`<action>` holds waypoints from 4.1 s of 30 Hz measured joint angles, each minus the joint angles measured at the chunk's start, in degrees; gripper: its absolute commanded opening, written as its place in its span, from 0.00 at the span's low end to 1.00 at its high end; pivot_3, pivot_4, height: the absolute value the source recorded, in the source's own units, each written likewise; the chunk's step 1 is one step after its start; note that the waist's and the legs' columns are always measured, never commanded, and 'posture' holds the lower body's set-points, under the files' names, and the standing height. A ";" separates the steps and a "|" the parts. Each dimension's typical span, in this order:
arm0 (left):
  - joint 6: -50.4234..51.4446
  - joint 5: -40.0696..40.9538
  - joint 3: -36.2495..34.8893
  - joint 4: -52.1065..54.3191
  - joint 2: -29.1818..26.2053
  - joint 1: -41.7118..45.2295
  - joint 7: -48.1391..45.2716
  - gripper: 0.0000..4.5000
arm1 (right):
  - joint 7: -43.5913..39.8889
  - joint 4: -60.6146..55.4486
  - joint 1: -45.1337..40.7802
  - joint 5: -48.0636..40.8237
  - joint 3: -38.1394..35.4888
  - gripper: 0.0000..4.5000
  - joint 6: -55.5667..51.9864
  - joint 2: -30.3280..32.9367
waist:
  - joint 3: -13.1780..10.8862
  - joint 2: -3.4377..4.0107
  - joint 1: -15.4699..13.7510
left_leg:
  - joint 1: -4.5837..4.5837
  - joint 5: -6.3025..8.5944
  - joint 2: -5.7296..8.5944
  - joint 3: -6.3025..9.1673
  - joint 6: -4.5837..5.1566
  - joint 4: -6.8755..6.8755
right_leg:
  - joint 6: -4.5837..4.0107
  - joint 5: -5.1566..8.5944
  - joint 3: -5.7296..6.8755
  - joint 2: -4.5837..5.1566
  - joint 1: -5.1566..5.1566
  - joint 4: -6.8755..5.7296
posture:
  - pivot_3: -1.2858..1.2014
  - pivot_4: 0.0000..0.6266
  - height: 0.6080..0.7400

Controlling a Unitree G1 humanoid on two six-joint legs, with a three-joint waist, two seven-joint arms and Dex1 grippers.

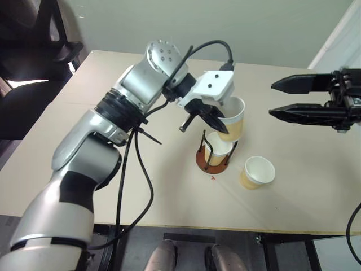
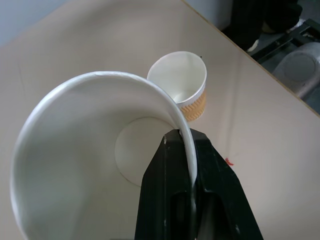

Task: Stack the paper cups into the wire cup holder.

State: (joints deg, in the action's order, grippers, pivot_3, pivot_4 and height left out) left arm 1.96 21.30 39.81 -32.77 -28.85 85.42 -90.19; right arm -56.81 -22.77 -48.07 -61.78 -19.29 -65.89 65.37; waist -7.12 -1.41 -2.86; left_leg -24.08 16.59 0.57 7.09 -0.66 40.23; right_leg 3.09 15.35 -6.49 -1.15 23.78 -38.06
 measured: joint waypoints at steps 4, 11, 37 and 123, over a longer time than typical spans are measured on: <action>-2.78 -1.24 1.87 -1.65 0.15 0.07 -0.01 0.01 | 1.76 -0.44 1.32 -1.81 -0.99 0.68 -0.29 0.66 | 0.00 0.00 -0.13 | -0.01 0.01 0.01 0.00 0.02 -0.01 | 0.01 -0.01 -0.01 0.04 0.00 0.02 | 0.52 0.24 1.00; -4.71 -0.93 4.14 -1.69 -0.81 0.08 -0.02 0.01 | 3.92 -1.07 2.40 -4.05 -1.95 0.68 -0.32 1.30 | 0.00 0.00 -0.28 | -0.01 0.04 0.06 -0.03 0.08 -0.01 | 0.04 0.00 -0.01 0.07 0.00 0.04 | 0.52 0.24 1.00; -8.25 -5.34 6.29 -4.75 2.82 -0.40 -0.06 0.94 | 6.21 -1.34 6.65 -6.11 -2.39 0.68 0.35 3.98 | 0.00 0.00 -0.71 | -0.04 0.06 0.16 -0.07 0.16 0.07 | 0.13 0.02 -0.04 0.16 0.00 0.02 | 0.52 0.24 1.00; 21.97 -0.55 -31.52 12.97 -20.90 -24.22 0.09 1.00 | -23.37 5.43 -18.71 46.49 36.59 0.00 26.99 -2.68 | -0.01 0.23 1.18 | -0.44 -0.73 0.38 0.19 0.52 -0.25 | 0.16 -0.89 0.23 0.40 0.25 0.71 | 0.52 0.24 1.00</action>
State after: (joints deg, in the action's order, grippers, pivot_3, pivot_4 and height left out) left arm 23.93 20.75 8.29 -19.79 -49.75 61.20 -90.10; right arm -80.18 -17.34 -66.77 -15.29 17.30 -38.90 62.69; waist -7.13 -1.18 -1.68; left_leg -24.51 15.86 0.94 7.28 -0.13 39.98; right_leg 3.25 14.46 -6.26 -0.74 24.03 -37.35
